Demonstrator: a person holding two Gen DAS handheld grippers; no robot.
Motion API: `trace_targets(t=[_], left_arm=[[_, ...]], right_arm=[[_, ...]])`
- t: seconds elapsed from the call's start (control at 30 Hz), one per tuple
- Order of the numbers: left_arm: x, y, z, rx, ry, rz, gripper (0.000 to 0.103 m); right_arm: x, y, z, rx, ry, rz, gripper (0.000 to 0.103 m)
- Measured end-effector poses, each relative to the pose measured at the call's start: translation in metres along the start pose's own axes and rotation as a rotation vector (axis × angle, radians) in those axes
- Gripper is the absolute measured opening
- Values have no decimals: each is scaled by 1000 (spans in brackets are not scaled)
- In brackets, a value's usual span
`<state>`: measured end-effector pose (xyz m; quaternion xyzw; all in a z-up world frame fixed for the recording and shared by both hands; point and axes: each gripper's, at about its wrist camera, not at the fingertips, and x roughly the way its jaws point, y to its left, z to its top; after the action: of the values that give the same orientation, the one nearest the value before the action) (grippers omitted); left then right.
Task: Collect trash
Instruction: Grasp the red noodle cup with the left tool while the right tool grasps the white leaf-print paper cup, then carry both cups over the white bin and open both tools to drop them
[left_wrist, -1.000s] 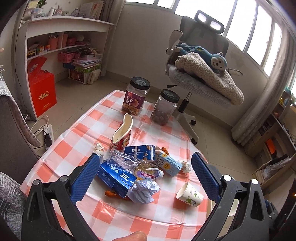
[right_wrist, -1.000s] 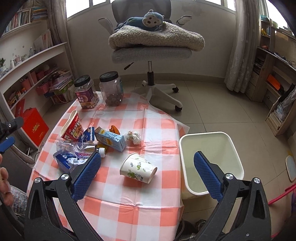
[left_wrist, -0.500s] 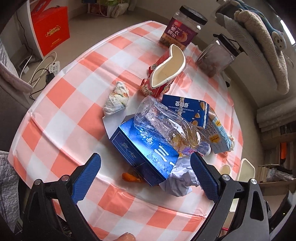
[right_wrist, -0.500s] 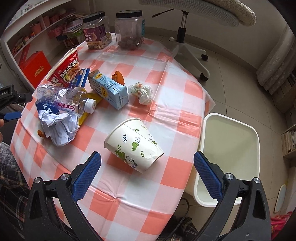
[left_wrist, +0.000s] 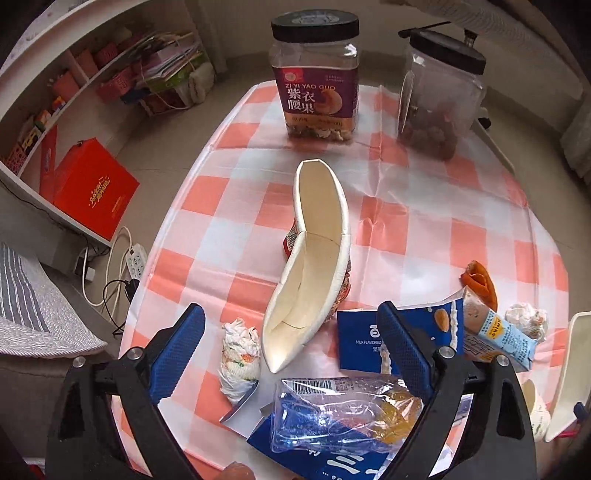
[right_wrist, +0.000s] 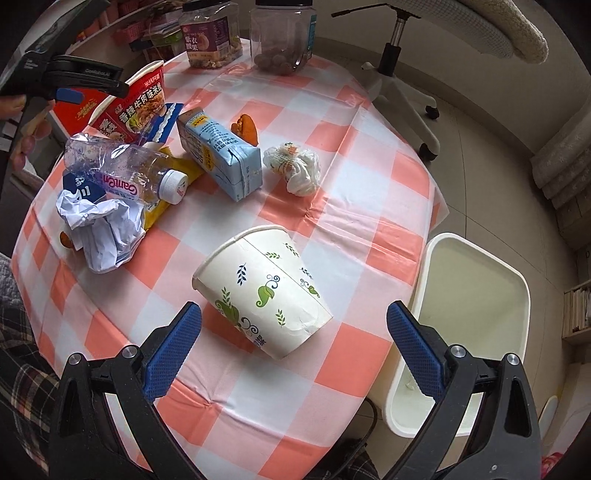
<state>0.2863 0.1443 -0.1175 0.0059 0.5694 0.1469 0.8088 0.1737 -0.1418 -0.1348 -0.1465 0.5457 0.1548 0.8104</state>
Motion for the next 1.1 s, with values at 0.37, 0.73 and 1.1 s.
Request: trace_targets(t=[0.37,0.73,1.1], left_arm=[[-35,29,-26,-52,-131,-46,25],[-161,30,-87,-107,-360,-273,23],[-153,-23,-117,-38,-385,-412,22]], right_arm=[[44,3,7,-58,74,16,95],[34,14,13,51,12,116,58],[-40,-18,14,268,-245,19,59]])
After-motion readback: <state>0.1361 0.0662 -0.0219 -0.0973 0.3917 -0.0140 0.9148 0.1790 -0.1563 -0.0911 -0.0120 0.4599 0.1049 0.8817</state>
